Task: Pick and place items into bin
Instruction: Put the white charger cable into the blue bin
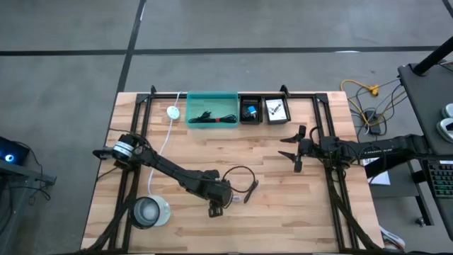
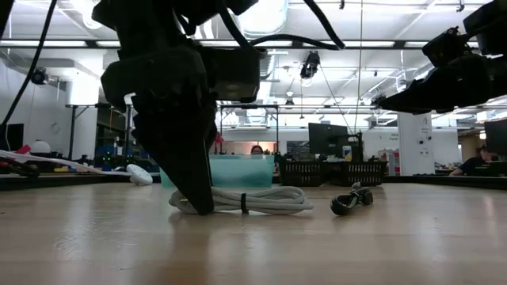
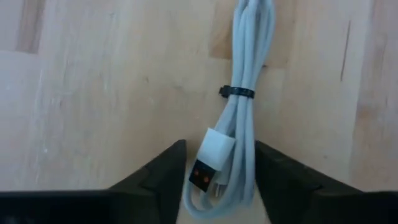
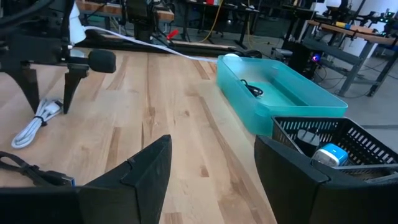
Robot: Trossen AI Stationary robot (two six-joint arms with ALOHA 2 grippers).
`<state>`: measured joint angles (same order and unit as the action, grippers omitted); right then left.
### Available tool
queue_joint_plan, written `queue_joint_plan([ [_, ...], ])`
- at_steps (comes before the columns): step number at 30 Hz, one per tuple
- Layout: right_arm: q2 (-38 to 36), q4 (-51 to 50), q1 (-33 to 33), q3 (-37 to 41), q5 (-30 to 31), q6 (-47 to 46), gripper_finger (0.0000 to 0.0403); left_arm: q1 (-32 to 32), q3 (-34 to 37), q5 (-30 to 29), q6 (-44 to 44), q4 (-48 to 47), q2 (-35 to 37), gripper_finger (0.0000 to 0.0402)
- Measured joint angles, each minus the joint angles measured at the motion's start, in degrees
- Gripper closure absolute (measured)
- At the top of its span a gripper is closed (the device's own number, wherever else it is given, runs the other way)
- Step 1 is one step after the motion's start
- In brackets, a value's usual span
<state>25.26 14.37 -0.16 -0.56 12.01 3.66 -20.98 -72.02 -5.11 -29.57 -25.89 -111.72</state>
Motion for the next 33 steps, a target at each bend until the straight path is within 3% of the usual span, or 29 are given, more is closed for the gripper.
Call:
queue_joint_plan([
  [7,0.0,0.02,0.02,-0.01,0.02,-0.02,0.0188,0.47,-0.77,3.0,6.1,-0.6,0.11,0.0369],
  [11,0.0,0.02,0.02,-0.02,0.02,-0.02,0.0188,2.09,-3.18,9.4,6.16,-1.31,0.77,0.0378],
  [15,0.01,0.17,0.0,-0.02,0.02,-0.02,0.0188,3.45,-7.72,9.08,11.33,-6.09,2.05,0.0375],
  [22,0.01,0.52,0.0,-0.01,0.04,-0.02,0.0188,8.54,-14.86,-3.49,22.57,-17.04,3.31,0.0377],
  [27,0.0,0.7,0.0,0.0,0.13,-0.02,0.0188,15.84,-16.36,-13.06,26.33,-20.85,4.45,0.0378],
  [33,0.01,0.76,0.01,0.0,0.14,-0.01,0.0188,28.12,-16.41,-16.69,29.36,-22.59,4.96,0.0378],
])
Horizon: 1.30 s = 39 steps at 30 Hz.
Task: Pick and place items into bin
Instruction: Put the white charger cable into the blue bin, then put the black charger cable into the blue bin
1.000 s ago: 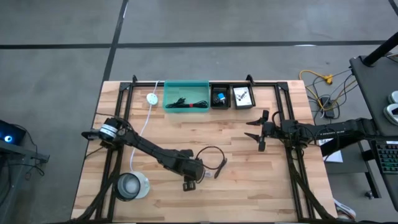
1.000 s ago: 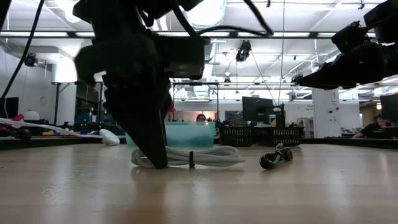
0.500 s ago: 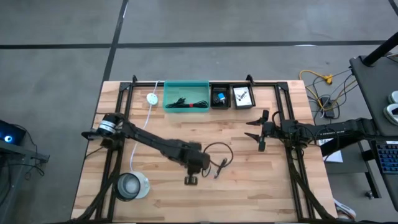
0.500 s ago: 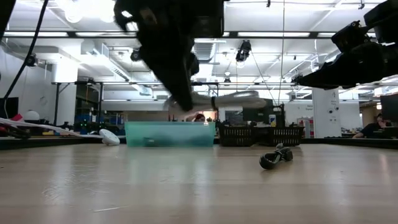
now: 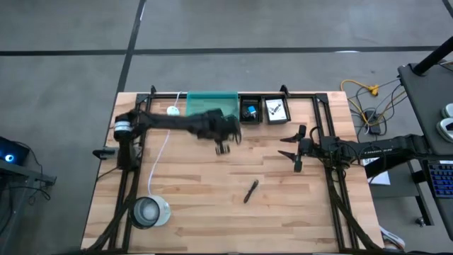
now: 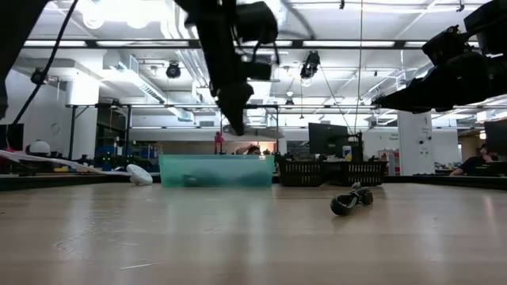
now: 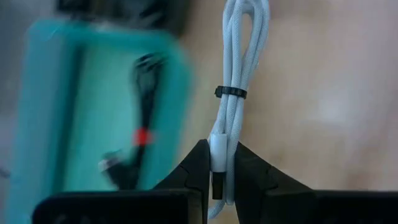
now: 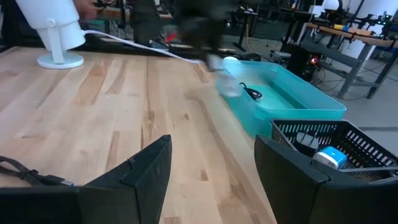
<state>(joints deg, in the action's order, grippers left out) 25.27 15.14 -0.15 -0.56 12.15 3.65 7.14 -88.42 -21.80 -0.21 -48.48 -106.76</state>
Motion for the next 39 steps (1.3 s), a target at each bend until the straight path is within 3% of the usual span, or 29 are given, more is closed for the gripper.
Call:
queue_joint_plan([
  [9,-0.01,-0.02,-0.01,0.01,-0.03,-0.01,0.0188,16.27,0.58,3.43,0.31,0.25,0.04,0.0369],
  [16,-0.01,-0.06,-0.01,0.01,-0.08,0.0,0.0188,18.09,0.63,3.97,-0.89,0.47,0.07,0.0242],
  [19,0.0,-0.07,0.0,0.01,-0.08,0.01,0.0188,16.9,0.31,4.64,-0.9,0.45,0.07,0.0185],
  [22,0.01,-0.09,-0.01,0.0,-0.08,0.01,0.0188,15.36,-0.43,10.21,-2.86,0.46,0.07,0.0147],
  [28,-0.01,-0.09,0.01,-0.02,-0.09,0.01,0.0188,8.67,-1.05,24.08,-9.94,3.8,0.07,0.0127],
  [39,-0.01,-0.09,0.01,0.0,-0.08,0.01,0.0188,-10.81,0.02,22.98,-10.18,19.68,0.07,0.0125],
])
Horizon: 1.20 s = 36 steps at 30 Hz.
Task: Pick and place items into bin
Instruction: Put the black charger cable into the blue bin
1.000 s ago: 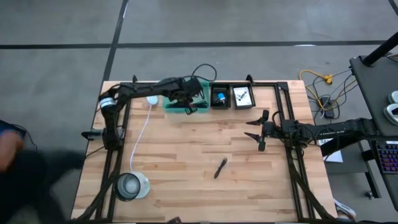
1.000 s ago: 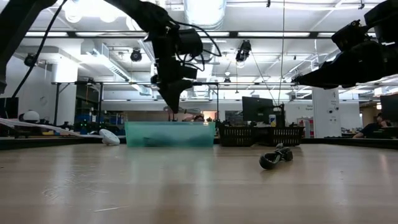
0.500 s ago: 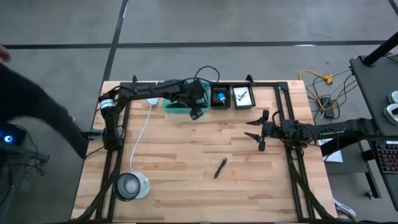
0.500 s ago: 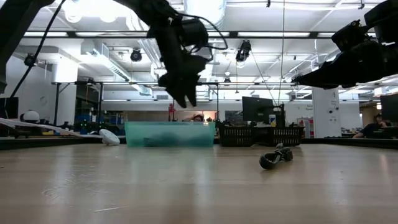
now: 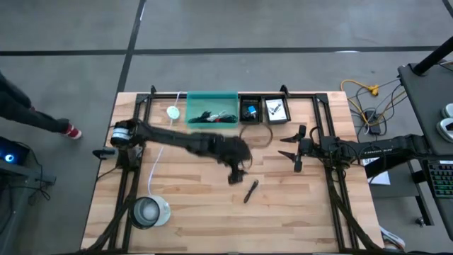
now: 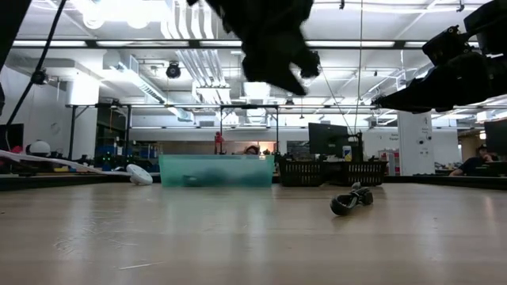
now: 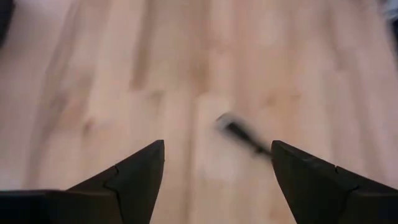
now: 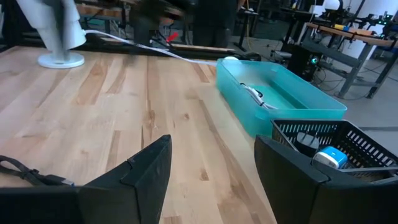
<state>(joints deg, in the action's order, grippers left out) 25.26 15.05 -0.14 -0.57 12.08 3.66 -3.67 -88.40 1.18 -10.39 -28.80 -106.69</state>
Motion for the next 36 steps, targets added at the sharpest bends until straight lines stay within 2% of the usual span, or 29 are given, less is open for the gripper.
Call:
queue_joint_plan([
  [7,0.02,0.14,-0.01,0.01,0.01,0.0,0.0188,-8.37,0.61,-3.03,0.2,15.66,-3.09,0.0125],
  [10,0.01,0.17,-0.02,0.01,0.1,-0.02,0.0188,-10.23,0.48,-3.89,0.07,18.02,-5.34,0.0125],
  [14,0.04,0.16,-0.02,0.01,0.09,-0.08,0.0188,-11.18,0.28,-7.71,-2.57,18.38,-7.84,0.0125],
  [21,0.04,0.17,-0.01,0.01,0.06,-0.04,0.0188,-10.67,0.38,-8.8,-10.28,17.43,-13.73,0.0125],
  [27,0.0,0.17,-0.02,0.01,0.07,-0.04,0.0188,-10.63,0.26,-8.79,-10.27,17.38,-15.82,0.0125],
  [33,0.0,0.17,-0.01,0.01,0.04,-0.03,0.0188,-10.55,0.58,-11.96,-10.27,16.93,-15.96,0.0125],
  [36,0.0,0.17,-0.02,0.01,0.04,-0.04,0.0188,-10.54,0.67,-10.1,-10.08,15.63,-15.96,0.0125],
])
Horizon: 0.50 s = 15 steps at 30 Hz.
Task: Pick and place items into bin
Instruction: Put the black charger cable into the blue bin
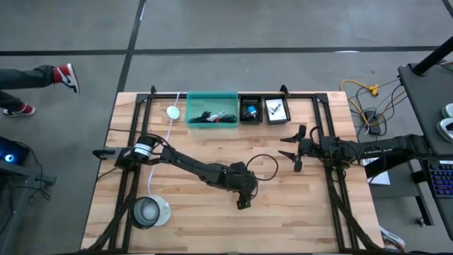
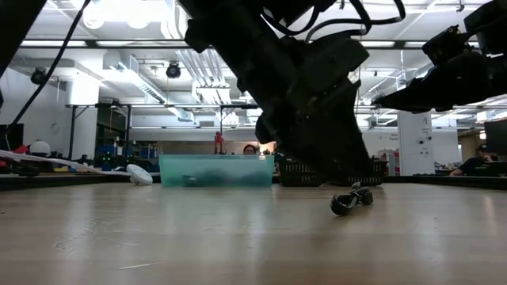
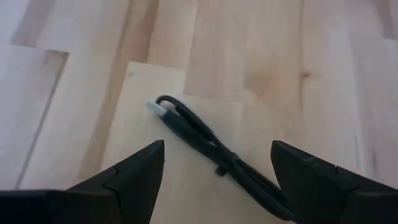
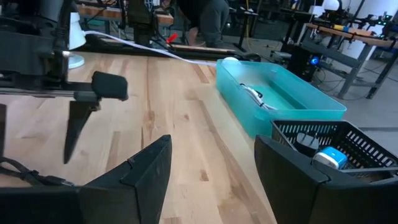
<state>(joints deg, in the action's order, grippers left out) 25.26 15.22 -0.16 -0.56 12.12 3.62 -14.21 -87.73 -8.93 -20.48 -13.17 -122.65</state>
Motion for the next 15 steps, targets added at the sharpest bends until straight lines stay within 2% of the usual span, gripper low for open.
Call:
queue_joint_plan([
  [11,0.0,0.01,0.0,0.0,0.0,0.02,0.0188,-0.05,0.03,3.3,-0.21,0.42,-0.84,0.0125],
  [15,0.02,0.0,0.0,0.0,-0.02,0.02,0.0188,-0.05,-0.12,8.06,-0.04,0.73,-2.51,0.0125],
])
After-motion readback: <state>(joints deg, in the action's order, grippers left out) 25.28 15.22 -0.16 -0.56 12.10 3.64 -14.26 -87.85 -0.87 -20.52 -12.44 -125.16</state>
